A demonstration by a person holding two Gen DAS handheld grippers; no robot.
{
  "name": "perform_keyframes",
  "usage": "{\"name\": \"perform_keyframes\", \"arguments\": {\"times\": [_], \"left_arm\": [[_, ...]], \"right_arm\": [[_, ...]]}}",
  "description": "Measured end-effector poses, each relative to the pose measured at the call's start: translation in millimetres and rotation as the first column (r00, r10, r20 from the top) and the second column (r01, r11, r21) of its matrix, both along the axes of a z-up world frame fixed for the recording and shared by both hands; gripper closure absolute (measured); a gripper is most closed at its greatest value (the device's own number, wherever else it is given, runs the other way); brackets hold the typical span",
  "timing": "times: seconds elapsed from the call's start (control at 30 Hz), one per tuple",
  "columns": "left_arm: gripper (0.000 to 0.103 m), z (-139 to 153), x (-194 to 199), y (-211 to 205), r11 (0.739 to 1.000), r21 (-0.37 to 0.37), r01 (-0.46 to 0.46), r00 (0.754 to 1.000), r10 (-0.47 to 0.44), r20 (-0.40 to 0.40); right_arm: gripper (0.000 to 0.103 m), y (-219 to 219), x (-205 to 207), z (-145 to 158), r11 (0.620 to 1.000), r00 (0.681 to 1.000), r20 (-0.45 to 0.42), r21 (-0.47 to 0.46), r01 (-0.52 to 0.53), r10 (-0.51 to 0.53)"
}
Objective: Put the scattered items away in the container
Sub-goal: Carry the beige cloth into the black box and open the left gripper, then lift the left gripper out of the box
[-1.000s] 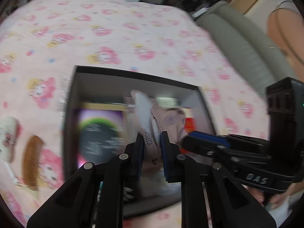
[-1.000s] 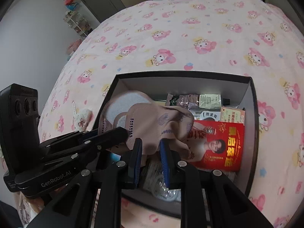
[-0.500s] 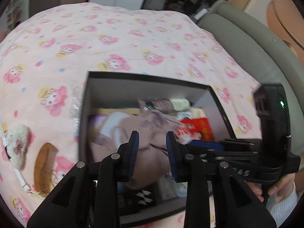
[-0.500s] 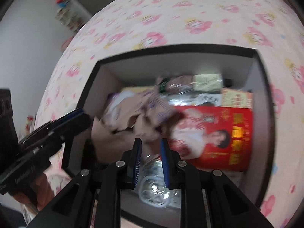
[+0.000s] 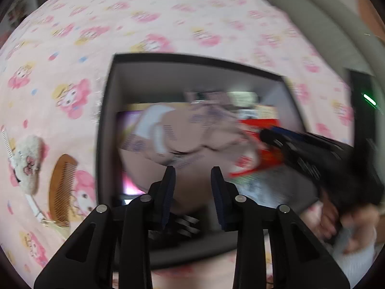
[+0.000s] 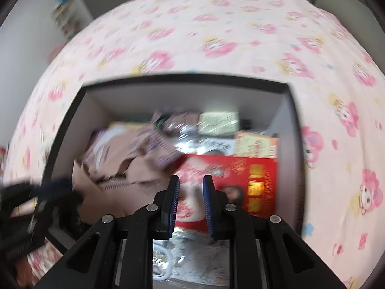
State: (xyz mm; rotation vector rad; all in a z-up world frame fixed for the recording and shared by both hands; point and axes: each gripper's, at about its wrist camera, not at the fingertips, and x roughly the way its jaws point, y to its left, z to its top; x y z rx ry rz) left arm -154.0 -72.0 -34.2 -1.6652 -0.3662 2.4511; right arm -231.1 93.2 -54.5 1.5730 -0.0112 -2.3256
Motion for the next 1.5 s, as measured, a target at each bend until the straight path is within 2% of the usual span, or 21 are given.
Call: {"name": "perform_keyframes", "arguments": {"times": [0.03,0.07,0.17,0.2,0.27,0.37,0.5,0.57,0.7,0.77,0.87,0.97,1.03,1.17,1.33,1.43,1.5], "left_arm": [[0.060,3,4,4,1.000,0.016,-0.005,1.000,0.005,0.000],[0.058,1,6,8,1.000,0.021,0.013,1.000,-0.013,0.016],[0.060,-16,-3,14,0.999,-0.042,0.017,0.995,-0.013,0.095],[0.060,-25,-8,13,0.998,-0.062,0.002,0.991,0.006,0.132],[0.066,-42,-21,10,0.999,-0.038,-0.017,0.982,0.023,0.186],[0.073,-58,-35,7,0.997,-0.062,-0.040,0.974,0.053,0.221],[0.073,-56,-49,3,0.990,-0.116,-0.086,0.977,0.107,0.184],[0.073,-46,-46,0,0.988,-0.102,-0.120,0.981,0.134,0.144],[0.075,-27,-27,-3,0.990,-0.066,-0.126,0.986,0.132,0.099],[0.075,-21,-16,-4,0.987,-0.073,-0.144,0.983,0.151,0.104],[0.075,-12,1,-8,0.990,-0.073,-0.119,0.987,0.126,0.098],[0.075,-16,9,-2,0.996,-0.071,-0.050,0.990,0.058,0.127],[0.074,-28,4,9,0.998,-0.068,-0.005,0.987,0.016,0.160],[0.074,-52,-6,13,1.000,-0.019,-0.004,0.972,0.009,0.234],[0.074,-57,-28,2,0.997,-0.053,-0.063,0.972,0.073,0.222],[0.074,-54,-33,-7,0.992,-0.071,-0.105,0.972,0.117,0.201],[0.074,-47,-26,-11,0.991,-0.043,-0.130,0.976,0.136,0.172]], "right_arm": [[0.086,6,-1,1,0.999,1.000,0.015,-0.038,0.008,-0.008],[0.086,9,0,3,0.997,0.999,0.034,-0.076,0.006,-0.003],[0.086,6,6,7,0.985,0.995,0.081,-0.168,-0.051,0.065],[0.086,1,9,6,0.982,0.991,0.093,-0.175,-0.075,0.092],[0.086,-10,12,4,0.983,0.988,0.106,-0.155,-0.096,0.113],[0.085,-15,17,-3,0.989,0.986,0.115,-0.096,-0.109,0.120],[0.085,-15,16,-10,0.990,0.982,0.131,-0.068,-0.126,0.134],[0.081,-18,15,-12,0.984,0.978,0.137,-0.104,-0.144,0.157],[0.080,-27,10,-21,0.966,0.959,0.190,-0.192,-0.173,0.210],[0.080,-34,12,-28,0.972,0.957,0.196,-0.140,-0.188,0.214],[0.080,-33,10,-34,0.986,0.971,0.172,-0.013,-0.165,0.165],[0.080,-22,8,-27,0.989,0.991,0.093,0.104,-0.107,0.098],[0.080,-16,9,-19,0.987,0.996,0.043,0.141,-0.078,0.073],[0.080,-3,14,-16,0.997,0.995,0.082,0.050,-0.063,0.059],[0.078,-5,23,-33,0.993,0.968,0.222,-0.070,-0.100,0.113],[0.075,-9,24,-33,0.992,0.971,0.204,-0.048,-0.116,0.124],[0.075,-5,24,-27,0.995,0.979,0.177,-0.034,-0.093,0.097]]}}
